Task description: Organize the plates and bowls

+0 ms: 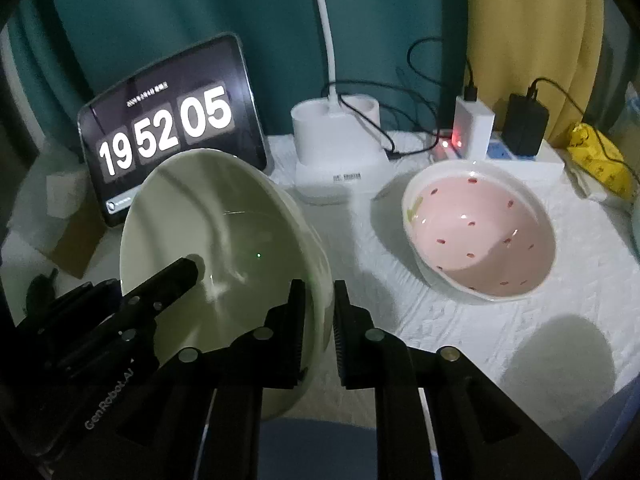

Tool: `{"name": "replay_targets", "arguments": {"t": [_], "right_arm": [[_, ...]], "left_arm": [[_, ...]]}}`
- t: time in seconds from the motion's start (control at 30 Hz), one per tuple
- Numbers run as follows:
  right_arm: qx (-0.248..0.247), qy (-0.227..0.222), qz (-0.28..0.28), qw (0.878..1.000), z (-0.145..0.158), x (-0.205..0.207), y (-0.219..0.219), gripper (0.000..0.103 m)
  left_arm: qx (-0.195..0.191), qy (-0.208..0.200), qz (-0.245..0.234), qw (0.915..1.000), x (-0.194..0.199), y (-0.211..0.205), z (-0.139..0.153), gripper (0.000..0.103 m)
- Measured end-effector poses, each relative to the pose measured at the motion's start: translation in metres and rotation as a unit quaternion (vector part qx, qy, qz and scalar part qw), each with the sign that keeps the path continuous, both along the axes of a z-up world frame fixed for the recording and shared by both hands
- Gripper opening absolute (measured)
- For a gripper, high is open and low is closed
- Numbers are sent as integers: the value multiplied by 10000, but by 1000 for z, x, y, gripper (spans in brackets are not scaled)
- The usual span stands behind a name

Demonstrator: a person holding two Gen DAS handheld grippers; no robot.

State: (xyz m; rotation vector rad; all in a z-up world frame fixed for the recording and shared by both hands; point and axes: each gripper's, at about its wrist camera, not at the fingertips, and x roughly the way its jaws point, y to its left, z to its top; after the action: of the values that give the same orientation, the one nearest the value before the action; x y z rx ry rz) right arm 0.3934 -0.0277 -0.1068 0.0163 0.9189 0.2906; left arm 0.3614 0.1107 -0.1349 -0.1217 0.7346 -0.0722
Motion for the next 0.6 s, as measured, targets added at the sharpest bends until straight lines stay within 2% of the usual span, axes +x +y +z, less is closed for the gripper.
{"name": "replay_targets", "arguments": {"t": [0.6], "right_arm": [[114,-434,-73,9990,45,-41,-17,14]], "left_arm": [[-52,-345,-81,9994,-42,-18,40,15]]}}
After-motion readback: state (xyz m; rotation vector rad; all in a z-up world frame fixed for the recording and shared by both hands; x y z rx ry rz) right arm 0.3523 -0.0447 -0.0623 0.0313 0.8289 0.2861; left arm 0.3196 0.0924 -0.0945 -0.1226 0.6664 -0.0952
